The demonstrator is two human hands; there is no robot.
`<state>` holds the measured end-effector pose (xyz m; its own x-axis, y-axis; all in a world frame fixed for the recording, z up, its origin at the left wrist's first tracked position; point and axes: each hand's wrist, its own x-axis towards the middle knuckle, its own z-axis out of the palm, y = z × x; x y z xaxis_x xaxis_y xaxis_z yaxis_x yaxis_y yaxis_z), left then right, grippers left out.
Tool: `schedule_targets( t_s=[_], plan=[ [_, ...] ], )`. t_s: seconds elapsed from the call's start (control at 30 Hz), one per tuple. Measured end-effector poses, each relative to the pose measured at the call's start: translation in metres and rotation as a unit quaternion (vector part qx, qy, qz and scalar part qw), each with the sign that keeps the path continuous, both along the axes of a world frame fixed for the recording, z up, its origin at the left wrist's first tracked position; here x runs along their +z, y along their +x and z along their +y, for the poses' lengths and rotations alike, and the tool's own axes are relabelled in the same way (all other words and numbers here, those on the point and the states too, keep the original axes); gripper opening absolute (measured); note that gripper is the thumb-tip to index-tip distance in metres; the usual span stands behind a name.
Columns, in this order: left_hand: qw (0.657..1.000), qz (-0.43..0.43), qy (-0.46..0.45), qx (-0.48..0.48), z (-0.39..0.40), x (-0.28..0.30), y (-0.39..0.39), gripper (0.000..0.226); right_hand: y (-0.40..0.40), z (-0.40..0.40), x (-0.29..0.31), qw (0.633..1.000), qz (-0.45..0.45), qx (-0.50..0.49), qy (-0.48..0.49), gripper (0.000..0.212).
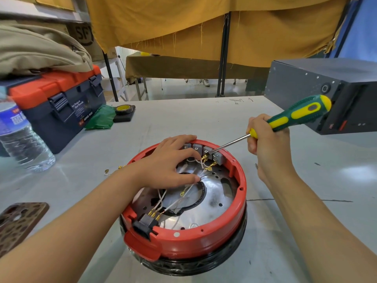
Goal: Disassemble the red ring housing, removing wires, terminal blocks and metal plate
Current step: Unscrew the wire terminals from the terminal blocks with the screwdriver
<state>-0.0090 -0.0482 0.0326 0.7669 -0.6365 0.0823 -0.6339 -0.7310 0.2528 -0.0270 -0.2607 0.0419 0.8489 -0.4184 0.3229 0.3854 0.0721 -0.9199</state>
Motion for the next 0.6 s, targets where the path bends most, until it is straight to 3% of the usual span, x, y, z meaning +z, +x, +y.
schedule_targets(
  t_s=[0.27, 0.6],
  plan=[
    [1.000, -0.011, 0.000, -0.002, -0.0007, 0.0007, -0.0014, 0.044, 0.0020, 0.0006, -0.0022, 0.999, 0.023, -0.014, 0.024, 0.009],
    [1.000, -0.010, -0.004, 0.000, -0.0011, 0.0004, -0.0011, 0.042, 0.0045, -0.0014, -0.0034, 0.998, 0.044, -0.014, 0.051, 0.026]
  ],
)
